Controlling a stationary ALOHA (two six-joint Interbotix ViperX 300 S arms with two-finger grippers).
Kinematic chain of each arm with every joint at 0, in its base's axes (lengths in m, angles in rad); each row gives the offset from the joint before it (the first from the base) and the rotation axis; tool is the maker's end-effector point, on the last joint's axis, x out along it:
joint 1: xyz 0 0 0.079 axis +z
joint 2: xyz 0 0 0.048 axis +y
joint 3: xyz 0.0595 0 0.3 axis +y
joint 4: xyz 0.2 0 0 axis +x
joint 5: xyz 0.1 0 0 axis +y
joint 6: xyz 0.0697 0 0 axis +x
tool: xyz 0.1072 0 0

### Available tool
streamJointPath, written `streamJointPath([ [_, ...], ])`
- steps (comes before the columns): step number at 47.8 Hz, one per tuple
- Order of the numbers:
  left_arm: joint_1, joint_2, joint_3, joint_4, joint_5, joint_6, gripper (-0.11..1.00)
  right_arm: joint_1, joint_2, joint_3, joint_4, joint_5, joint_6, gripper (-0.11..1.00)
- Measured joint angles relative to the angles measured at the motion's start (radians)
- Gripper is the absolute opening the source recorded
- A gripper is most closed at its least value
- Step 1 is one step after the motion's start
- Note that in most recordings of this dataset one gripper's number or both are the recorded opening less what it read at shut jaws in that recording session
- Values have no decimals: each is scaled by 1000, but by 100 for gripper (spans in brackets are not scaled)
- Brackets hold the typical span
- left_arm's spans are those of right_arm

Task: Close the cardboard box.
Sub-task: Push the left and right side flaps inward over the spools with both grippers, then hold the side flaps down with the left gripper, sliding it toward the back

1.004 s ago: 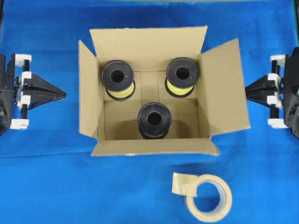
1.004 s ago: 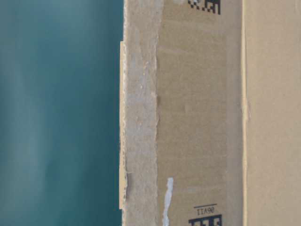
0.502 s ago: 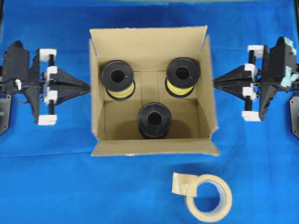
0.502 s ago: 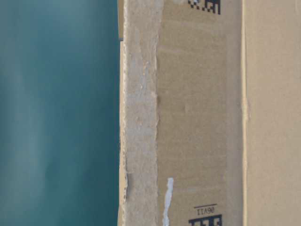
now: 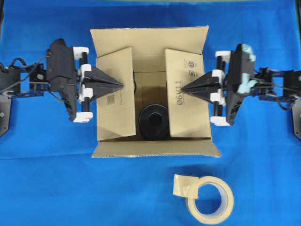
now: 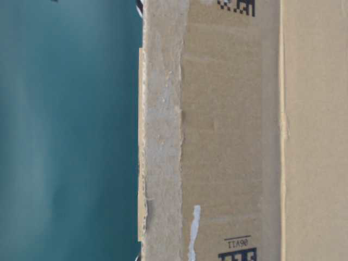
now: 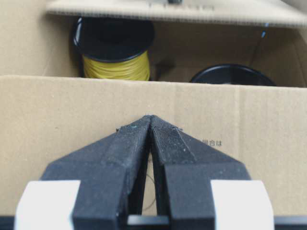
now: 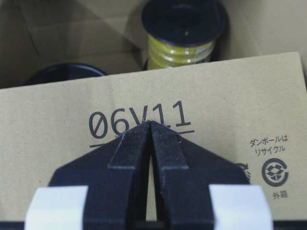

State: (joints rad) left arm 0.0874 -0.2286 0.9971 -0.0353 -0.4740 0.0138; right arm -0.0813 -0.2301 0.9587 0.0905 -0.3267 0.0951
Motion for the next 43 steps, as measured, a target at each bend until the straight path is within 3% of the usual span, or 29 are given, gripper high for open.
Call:
streamJointPath([
  [16,-14,150,-14,-6,-83,-20,0,3,83,-9,3,-29,6,0],
  [27,-20,170,-34,-8,-91,-20,0,3,83,-9,5,-37,8,0],
  [43,5,221,-175,-6,-91,46,0,14,83,-11,6,-44,6,0],
])
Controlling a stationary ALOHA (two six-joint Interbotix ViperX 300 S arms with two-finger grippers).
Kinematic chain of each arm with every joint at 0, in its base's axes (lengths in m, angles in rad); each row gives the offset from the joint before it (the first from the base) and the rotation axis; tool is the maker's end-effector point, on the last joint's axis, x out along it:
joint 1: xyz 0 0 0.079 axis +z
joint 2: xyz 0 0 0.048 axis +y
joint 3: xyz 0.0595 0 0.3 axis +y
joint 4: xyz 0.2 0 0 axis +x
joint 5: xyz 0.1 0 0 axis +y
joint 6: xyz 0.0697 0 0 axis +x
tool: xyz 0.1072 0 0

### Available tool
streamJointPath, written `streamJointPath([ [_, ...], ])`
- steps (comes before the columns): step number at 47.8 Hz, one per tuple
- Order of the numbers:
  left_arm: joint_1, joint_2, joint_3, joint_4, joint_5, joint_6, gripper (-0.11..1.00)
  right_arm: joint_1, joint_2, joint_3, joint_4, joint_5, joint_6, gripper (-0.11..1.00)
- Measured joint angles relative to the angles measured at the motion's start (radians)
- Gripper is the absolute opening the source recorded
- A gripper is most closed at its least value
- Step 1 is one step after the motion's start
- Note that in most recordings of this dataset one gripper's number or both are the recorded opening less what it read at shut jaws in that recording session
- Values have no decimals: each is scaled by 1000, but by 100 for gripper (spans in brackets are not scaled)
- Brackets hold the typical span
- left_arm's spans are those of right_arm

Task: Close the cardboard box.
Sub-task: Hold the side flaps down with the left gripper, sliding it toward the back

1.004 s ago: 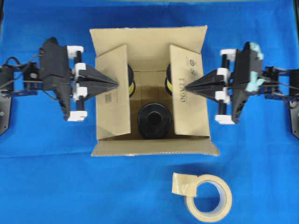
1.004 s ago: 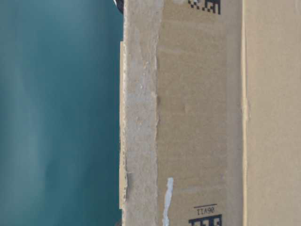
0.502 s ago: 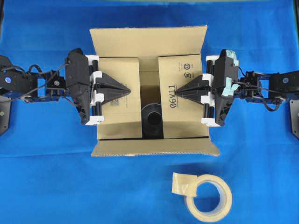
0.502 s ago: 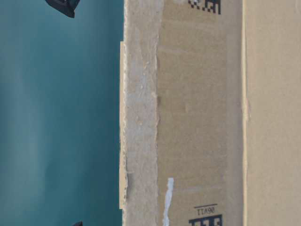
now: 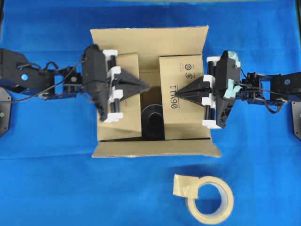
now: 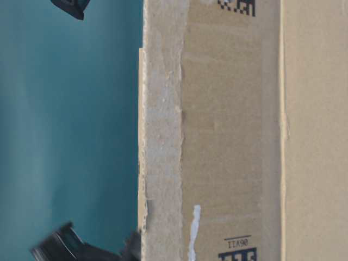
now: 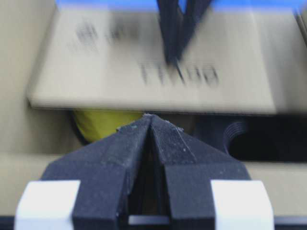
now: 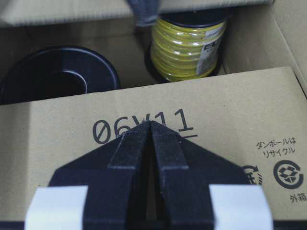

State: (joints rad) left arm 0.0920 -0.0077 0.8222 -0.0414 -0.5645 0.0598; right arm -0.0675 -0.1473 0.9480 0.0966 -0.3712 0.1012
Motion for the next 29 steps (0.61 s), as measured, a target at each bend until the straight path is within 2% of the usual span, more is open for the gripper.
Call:
streamJointPath([
  [10,52,40,-101,0,0,58,0,12,0,-3,-2,-2,0,0],
  [21,123,83,-166,-2,0,69,0,21,0,-3,-2,-18,0,0],
  [29,137,127,-195,0,0,72,0,23,0,-3,-2,-31,0,0],
])
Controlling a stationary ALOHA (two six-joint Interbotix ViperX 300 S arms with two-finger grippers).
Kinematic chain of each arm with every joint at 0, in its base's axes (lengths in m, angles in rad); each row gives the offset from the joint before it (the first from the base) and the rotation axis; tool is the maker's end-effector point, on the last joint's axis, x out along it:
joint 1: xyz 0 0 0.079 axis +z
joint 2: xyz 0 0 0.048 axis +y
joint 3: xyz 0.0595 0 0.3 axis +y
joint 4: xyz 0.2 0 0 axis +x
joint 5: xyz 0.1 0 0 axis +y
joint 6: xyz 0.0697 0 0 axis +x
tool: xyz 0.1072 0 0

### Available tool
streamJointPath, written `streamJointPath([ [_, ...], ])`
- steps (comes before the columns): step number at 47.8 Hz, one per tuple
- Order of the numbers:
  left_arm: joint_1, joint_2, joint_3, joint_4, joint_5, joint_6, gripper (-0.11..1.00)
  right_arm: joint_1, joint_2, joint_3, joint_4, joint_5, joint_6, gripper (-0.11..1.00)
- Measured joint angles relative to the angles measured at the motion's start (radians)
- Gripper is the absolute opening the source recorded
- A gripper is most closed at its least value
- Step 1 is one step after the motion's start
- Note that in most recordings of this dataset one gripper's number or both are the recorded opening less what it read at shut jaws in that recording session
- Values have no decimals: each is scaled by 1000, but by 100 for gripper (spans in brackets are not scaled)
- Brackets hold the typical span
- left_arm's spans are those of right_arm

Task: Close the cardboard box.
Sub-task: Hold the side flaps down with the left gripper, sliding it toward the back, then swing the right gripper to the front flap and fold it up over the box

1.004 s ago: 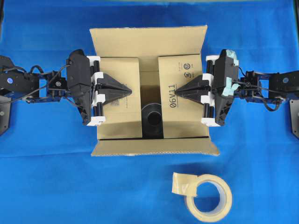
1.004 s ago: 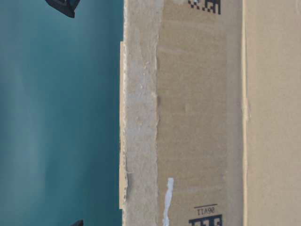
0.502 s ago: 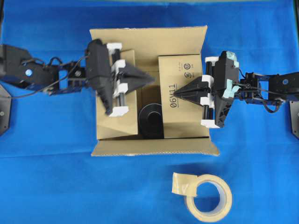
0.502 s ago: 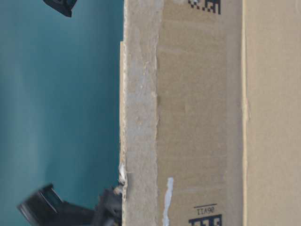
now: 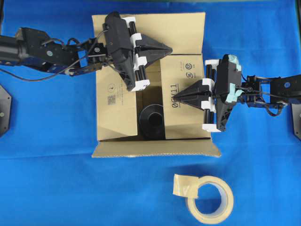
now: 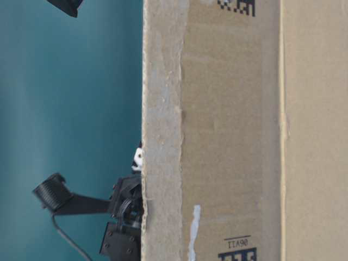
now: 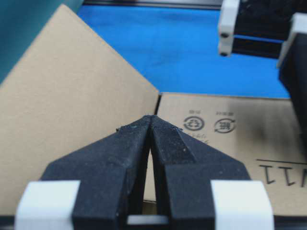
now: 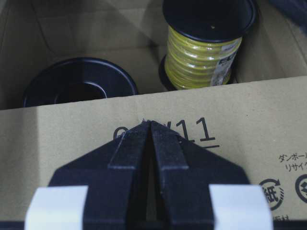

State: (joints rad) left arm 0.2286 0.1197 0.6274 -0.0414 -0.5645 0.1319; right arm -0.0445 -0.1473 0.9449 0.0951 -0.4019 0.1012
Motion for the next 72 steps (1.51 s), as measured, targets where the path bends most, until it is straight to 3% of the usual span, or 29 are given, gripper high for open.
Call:
streamJointPath([
  [41,12,89,-21,2,0,2,0,26,0,-3,0,6,2,0],
  [52,12,89,-21,2,0,2,0,54,-132,-18,2,80,0,0],
  [61,12,89,-20,2,2,2,0,135,-272,-17,2,95,0,0],
  [72,11,89,-21,0,2,2,0,325,-370,2,-6,75,-8,0],
])
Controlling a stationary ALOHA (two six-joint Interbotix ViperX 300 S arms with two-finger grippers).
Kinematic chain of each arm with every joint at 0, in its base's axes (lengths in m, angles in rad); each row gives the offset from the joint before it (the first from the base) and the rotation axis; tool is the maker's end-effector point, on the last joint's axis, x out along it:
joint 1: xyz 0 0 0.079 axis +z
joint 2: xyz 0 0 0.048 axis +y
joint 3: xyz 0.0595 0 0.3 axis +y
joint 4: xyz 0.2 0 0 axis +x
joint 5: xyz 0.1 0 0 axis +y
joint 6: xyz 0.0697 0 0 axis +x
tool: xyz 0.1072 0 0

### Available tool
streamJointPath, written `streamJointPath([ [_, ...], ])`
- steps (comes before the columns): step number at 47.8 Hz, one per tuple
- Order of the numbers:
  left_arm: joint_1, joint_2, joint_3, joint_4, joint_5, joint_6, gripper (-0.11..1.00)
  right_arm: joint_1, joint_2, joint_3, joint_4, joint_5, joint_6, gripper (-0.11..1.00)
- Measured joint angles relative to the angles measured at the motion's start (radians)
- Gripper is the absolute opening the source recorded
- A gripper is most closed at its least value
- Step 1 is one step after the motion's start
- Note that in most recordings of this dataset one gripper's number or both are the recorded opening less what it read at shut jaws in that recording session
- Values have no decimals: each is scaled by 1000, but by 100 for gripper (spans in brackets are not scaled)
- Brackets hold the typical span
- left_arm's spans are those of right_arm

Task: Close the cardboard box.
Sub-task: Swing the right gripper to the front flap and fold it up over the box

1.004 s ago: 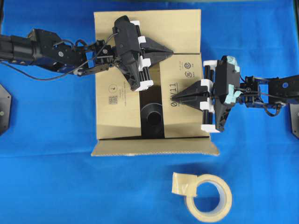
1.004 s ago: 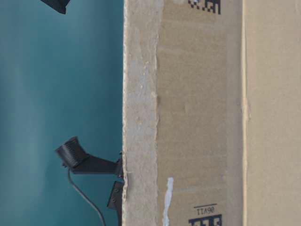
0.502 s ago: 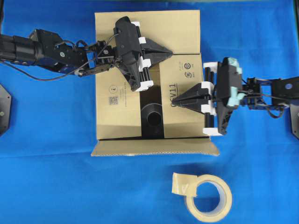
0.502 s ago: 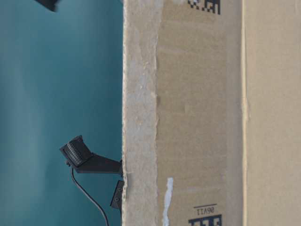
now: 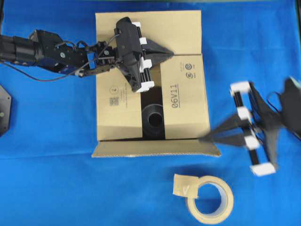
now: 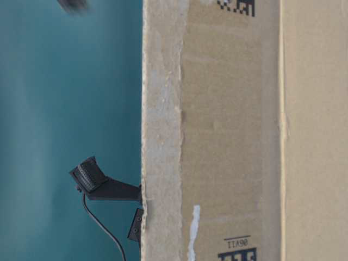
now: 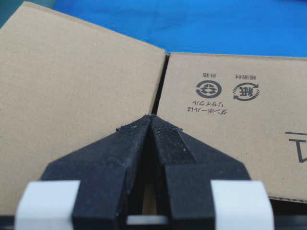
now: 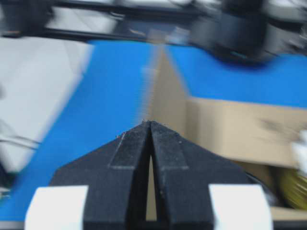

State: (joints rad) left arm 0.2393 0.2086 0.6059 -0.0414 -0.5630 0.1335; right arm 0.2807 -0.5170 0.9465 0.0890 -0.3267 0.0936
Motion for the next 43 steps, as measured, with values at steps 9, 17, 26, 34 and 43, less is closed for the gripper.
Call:
streamJointPath([
  [9,2,0,3,2,0,0,0,112,29,3,-12,-25,-2,0],
  [17,2,0,3,2,0,0,0,170,110,5,-18,-28,-3,0],
  [26,2,0,3,2,0,0,0,170,183,21,-12,-43,-3,0],
  [34,0,0,3,2,0,-2,0,169,186,21,-8,-49,-3,0],
  [43,-2,0,3,2,0,-3,0,121,161,29,-9,-49,-3,0],
])
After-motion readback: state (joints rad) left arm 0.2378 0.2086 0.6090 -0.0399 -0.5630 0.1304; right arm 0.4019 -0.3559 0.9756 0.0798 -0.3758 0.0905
